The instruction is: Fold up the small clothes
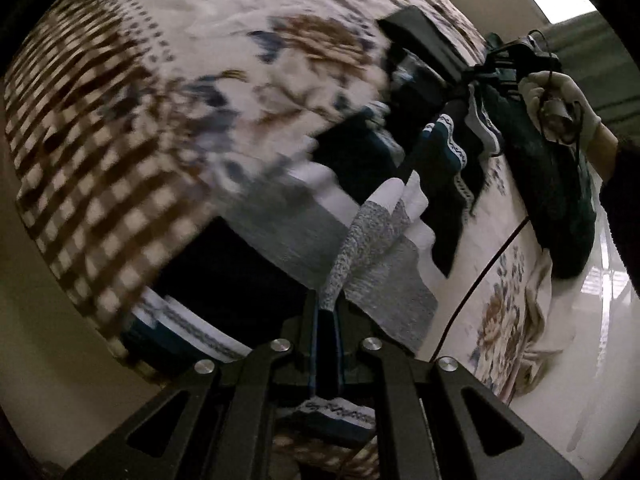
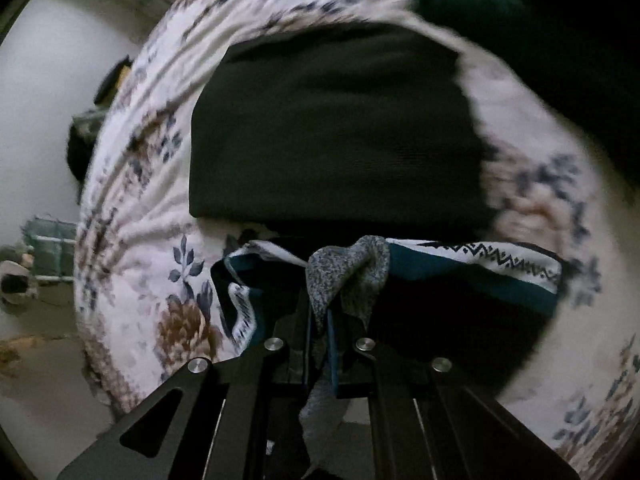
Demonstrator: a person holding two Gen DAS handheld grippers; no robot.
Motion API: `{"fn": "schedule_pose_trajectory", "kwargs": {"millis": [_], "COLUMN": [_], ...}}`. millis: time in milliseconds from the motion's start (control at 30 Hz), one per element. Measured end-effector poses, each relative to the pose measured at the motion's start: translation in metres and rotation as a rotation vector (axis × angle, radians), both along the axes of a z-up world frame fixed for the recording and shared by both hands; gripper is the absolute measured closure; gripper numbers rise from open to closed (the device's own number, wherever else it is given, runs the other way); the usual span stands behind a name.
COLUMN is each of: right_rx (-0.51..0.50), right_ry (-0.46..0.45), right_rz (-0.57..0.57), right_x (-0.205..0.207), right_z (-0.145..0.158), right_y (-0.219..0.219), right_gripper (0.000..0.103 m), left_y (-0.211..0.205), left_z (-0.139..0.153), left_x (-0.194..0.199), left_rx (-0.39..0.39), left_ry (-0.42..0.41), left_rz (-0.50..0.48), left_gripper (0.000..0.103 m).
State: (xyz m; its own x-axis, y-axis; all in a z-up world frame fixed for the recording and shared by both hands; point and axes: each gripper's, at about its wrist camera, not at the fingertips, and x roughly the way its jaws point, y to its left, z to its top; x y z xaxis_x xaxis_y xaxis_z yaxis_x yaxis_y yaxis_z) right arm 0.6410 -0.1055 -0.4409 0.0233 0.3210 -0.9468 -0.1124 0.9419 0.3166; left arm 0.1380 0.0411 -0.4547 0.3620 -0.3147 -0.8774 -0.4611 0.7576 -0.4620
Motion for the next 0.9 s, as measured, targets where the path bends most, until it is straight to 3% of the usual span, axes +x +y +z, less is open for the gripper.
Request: {"fn": "schedule_pose_trajectory", "kwargs": {"millis": [300,400,433,500,533,567,667,733,900], "right_rx": [-0.165,-0.2,-0.16,-0.054,0.011,0.047,0.096,0.085,0.061], "right_ry": [0.008,0.046,0.054,0.08,0.074,0.056,0.028,0.063,0.219], "right_rz": [0.097,0.089,0.064,0.022,0.012,0.016,0.034,0.03,-0.016], "right_x": [0.011,0.013,0.012,0.002,-0.01,-0.024,-0.088,-0.144,-0.292], "right_z": [-0.051,-0.068,-0.067,-0.056,-0.043,-0.029,0.009,0.019,-0.007], "right_y": [0.115,0.123,0.119,0.108,0.1,0.093,0.066,0.038,-0.036], "right_gripper": [0.097,0.094,0.09,0.064,0.049,0.045,0.045,0.045,0.045], "left_y": [0.055,0.08,0.087,0.104,0.109,0.114,0.115,0.103,0.062], "left_z": [-0.05,-0.077,-0.076,-0.066,-0.061,-0.057,-0.044,-0.041,-0.049], "left_x": [-0.005,-0.021,-0.026,-0.036,-0.037,-0.038,-0.03,-0.021,-0.006], "left_rx": [-0.005,-0.099,-0.121,-0.141,-0.143,-0.14,-0.142,-0.149,-0.169], "left_ry": [0.076,0.153,0.156,0.132,0.122,0.115,0.094,0.097,0.098], "left_rz": [0.005,0.047,0.064,0.083,0.084,0.082,0.032,-0.029,-0.204], "left_gripper": [0.099,0.097,0.097,0.082,0.062,0.044,0.042,0.042,0.042]}}
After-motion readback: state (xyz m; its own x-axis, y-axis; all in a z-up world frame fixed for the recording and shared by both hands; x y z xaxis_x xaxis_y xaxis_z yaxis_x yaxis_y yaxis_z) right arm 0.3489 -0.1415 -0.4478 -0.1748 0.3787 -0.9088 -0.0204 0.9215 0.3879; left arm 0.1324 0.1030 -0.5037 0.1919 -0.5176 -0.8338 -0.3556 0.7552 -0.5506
